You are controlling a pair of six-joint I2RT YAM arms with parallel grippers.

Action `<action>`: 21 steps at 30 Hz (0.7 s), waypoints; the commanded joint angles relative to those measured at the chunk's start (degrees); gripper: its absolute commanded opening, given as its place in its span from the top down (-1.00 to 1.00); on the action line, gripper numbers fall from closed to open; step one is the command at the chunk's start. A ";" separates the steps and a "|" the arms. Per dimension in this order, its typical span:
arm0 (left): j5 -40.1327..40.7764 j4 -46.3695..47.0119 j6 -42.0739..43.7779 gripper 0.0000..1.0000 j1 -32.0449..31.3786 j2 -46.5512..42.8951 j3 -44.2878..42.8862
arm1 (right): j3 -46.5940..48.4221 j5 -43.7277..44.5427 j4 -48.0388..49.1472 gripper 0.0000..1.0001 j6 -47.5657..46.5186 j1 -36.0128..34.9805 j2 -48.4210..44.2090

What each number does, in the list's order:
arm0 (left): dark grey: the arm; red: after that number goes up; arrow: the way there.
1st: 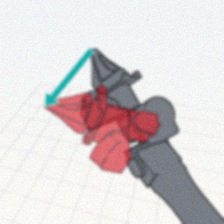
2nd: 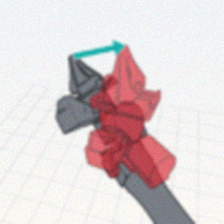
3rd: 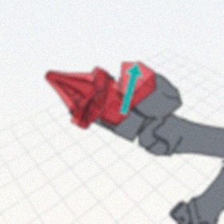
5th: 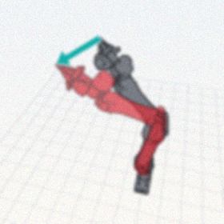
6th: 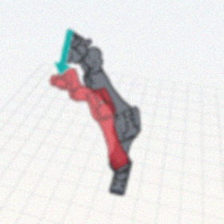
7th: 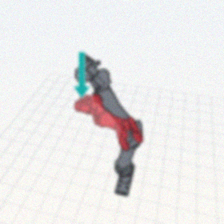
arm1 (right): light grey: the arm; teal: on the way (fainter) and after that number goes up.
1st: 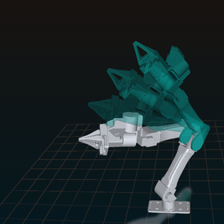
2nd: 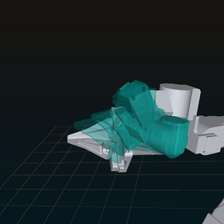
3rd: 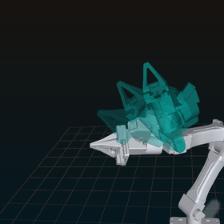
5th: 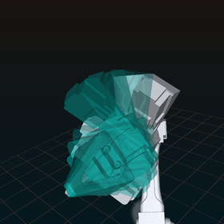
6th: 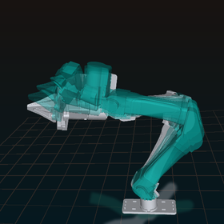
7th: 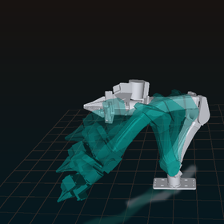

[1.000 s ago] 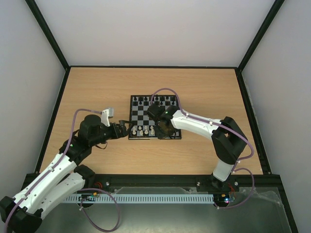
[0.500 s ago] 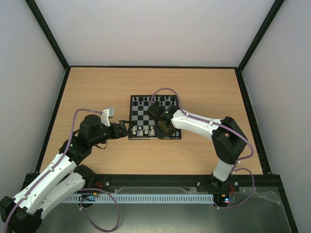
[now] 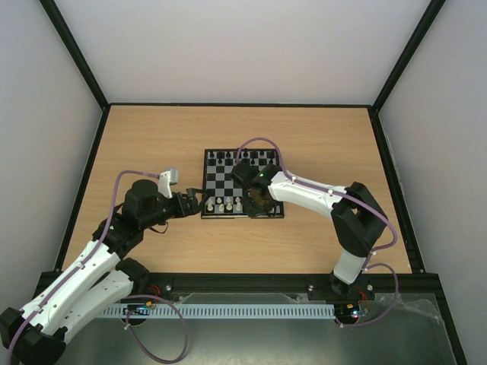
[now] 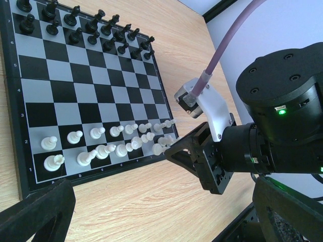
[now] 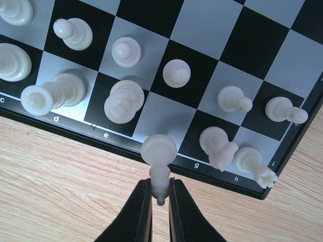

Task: Set up the chess pieces on the board
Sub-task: Place the chess piece on the chessboard.

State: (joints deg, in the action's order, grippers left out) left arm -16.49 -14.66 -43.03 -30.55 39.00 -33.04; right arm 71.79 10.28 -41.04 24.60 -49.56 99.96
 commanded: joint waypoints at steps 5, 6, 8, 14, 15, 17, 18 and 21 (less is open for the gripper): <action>-0.38 0.00 0.52 -0.99 0.39 -1.22 0.05 | 1.40 -0.69 -2.66 0.89 -0.78 0.34 1.73; -0.38 -0.02 0.55 -0.99 0.40 -1.29 0.06 | 1.40 -0.70 -2.60 0.89 -0.78 0.34 1.93; -0.38 -0.02 0.55 -0.99 0.40 -1.27 0.16 | 1.44 -0.78 -2.41 0.89 -0.78 0.42 2.20; -0.38 0.05 0.66 -0.99 0.40 -1.18 0.25 | 1.58 -0.99 -1.59 0.89 -1.19 1.40 3.13; -0.38 0.04 0.71 -0.99 0.40 -1.17 0.27 | 1.62 -1.05 -1.49 0.89 -1.29 1.66 3.34; -0.38 0.15 0.74 -0.99 0.52 -1.05 0.32 | 1.91 -1.20 -1.42 0.89 -1.59 2.05 3.68; -0.34 0.15 0.78 -0.99 0.49 -0.98 0.26 | 2.02 -1.23 -1.43 0.89 -1.71 2.17 3.92; -0.47 0.23 0.92 -0.99 0.58 -0.77 0.24 | 2.44 -1.47 -1.34 0.89 -2.05 2.43 4.46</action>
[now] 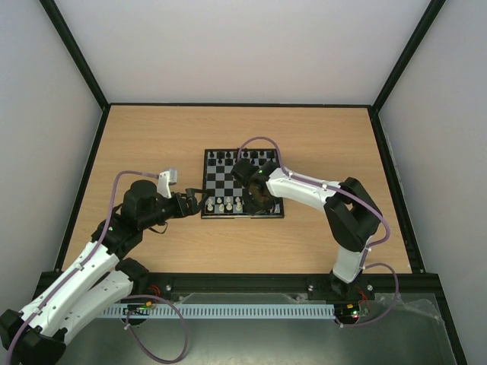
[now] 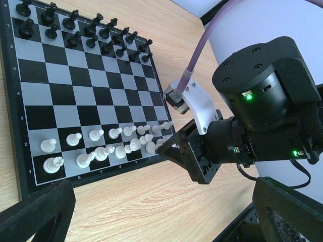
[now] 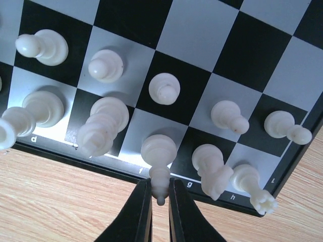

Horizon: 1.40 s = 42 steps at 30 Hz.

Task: Set up the chess pieces on the board
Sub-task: Place the chess piece on the chessboard, then adjust the chess piece on the chessboard.

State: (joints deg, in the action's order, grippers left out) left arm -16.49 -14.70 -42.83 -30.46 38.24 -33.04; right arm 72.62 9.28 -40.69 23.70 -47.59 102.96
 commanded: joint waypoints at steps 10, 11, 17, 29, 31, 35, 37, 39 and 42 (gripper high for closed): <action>-0.73 0.63 0.78 -0.99 0.99 0.29 0.60 | 1.95 -1.09 -1.44 0.82 -1.56 0.50 2.34; -0.80 0.64 0.76 -0.99 0.93 0.34 0.60 | 1.92 -1.10 -1.46 0.82 -1.60 0.56 2.34; -0.91 0.88 0.75 -0.99 1.02 0.67 0.51 | 1.99 -1.10 -1.66 0.74 -1.60 0.55 1.87; -1.00 0.96 0.53 -0.99 1.02 0.74 0.52 | 3.71 -0.39 -2.83 0.50 -1.55 0.52 -0.15; -0.87 0.73 0.53 -0.99 1.02 0.62 0.46 | 4.05 0.01 -2.86 0.46 -1.19 0.52 -1.57; -0.61 0.56 0.53 -0.99 1.01 0.43 0.55 | 4.21 -0.80 -0.62 0.36 -1.00 0.54 -4.65; -0.12 0.16 0.62 -0.99 1.01 0.37 0.74 | 4.46 -0.56 -0.04 0.30 -0.57 0.50 -4.92; 1.04 -0.71 0.55 -0.99 1.03 -0.15 0.88 | 4.54 -0.32 0.24 0.27 -0.45 0.49 -4.78; 2.62 -1.70 0.47 -0.99 1.01 -1.41 1.33 | 4.32 -0.93 1.09 0.23 -0.46 0.49 -4.31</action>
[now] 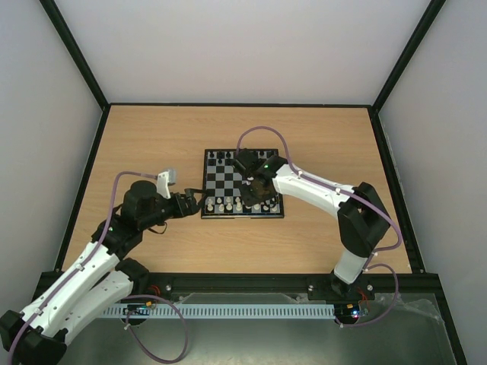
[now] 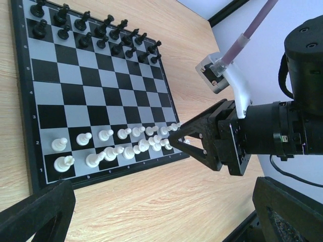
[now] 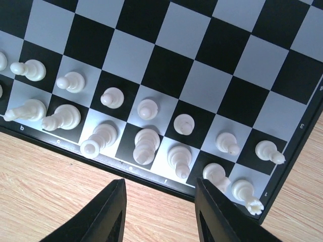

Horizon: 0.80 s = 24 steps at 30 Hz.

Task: Set up the chess pieces on the board
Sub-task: Adjust the chess piece on the chessboard.

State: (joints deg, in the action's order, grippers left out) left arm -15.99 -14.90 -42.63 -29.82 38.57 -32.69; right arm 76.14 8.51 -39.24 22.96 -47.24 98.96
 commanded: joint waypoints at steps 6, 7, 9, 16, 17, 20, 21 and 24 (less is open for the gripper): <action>2.87 -2.83 0.29 -0.99 0.38 -2.74 1.00 | 0.85 -2.08 1.25 0.26 -0.01 0.13 1.33; 2.82 -2.93 0.27 -0.99 0.39 -2.95 1.01 | 0.88 -1.95 1.26 0.27 -0.10 0.20 1.73; 2.81 -3.03 0.19 -0.99 0.39 -3.25 1.02 | 0.86 -1.84 1.40 0.30 -0.17 0.14 2.36; 2.74 -3.38 0.14 -0.99 0.38 -3.67 0.82 | 1.13 -2.07 1.97 0.35 -0.46 0.18 4.18; 2.71 -3.31 0.15 -0.99 0.38 -3.75 0.84 | 1.05 -2.24 2.04 0.39 -0.53 0.11 4.30; 2.79 -3.27 0.18 -0.99 0.38 -3.77 0.80 | 1.12 -2.32 2.04 0.41 -0.63 0.19 4.78; 2.73 -3.25 0.14 -0.99 0.38 -3.76 0.81 | 1.05 -2.27 1.99 0.41 -0.71 0.19 4.95; 2.63 -3.12 0.24 -0.99 0.40 -3.69 0.87 | 0.74 -2.29 2.21 0.42 -0.72 0.15 5.60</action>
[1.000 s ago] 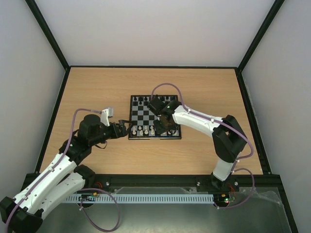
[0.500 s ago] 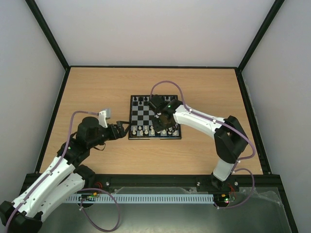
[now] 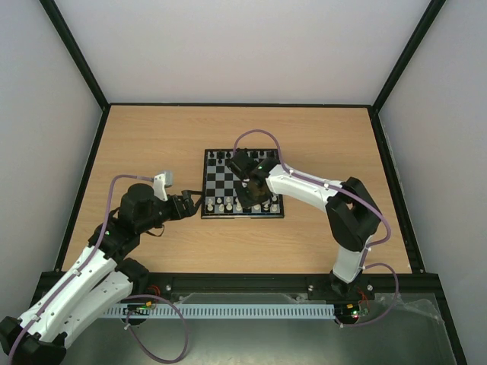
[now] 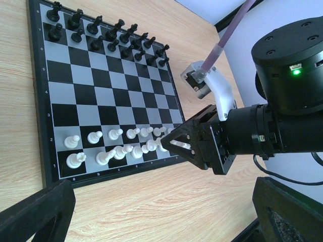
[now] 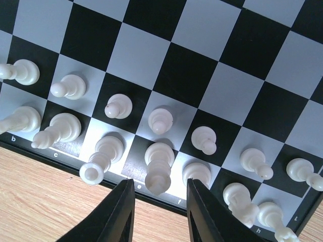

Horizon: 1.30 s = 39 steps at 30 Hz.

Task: Set up the chess pieces on the board
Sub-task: Adjust the chess piece on the chessboard.

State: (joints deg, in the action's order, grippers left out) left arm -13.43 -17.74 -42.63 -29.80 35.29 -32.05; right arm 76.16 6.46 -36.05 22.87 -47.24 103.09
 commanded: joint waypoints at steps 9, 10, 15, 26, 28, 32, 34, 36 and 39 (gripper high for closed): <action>-0.06 -0.19 0.34 -0.99 0.36 -0.57 0.32 | 0.76 -0.51 -0.44 0.65 -0.86 0.13 2.29; -0.02 -0.19 0.33 -0.99 0.36 -0.57 0.26 | 0.81 -0.63 -0.40 0.68 -0.85 0.16 2.31; -0.10 -0.10 0.36 -0.99 0.36 -0.60 0.35 | 0.82 -1.32 -0.31 0.79 -1.00 0.19 2.48; -0.71 0.66 -0.02 -0.99 0.36 -0.66 0.88 | -0.56 -2.94 -0.75 0.85 -0.99 -0.48 0.09; -0.80 0.69 -0.06 -0.99 0.36 -0.80 0.93 | -0.65 -2.79 -1.06 0.85 -0.82 -0.80 -0.05; -0.89 0.69 -0.17 -0.99 0.36 -1.00 1.02 | -1.16 -2.45 -1.39 0.85 -0.47 -1.22 -0.28; -0.97 0.69 -0.24 -0.99 0.33 -1.16 0.99 | -1.49 -2.24 -1.41 0.85 -0.31 -1.42 -0.61; -1.06 0.69 -0.26 -0.99 0.38 -1.21 1.00 | -1.75 -2.20 -1.52 0.85 -0.12 -1.57 -1.01; -1.07 0.71 -0.26 -0.99 0.40 -1.21 1.09 | -2.02 -1.85 -1.78 0.85 0.11 -1.77 -1.50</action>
State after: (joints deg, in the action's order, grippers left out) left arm -13.69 -17.52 -42.65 -29.80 34.52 -31.75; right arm 75.46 4.54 -34.83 22.31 -48.42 103.79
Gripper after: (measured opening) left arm 0.994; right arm 0.088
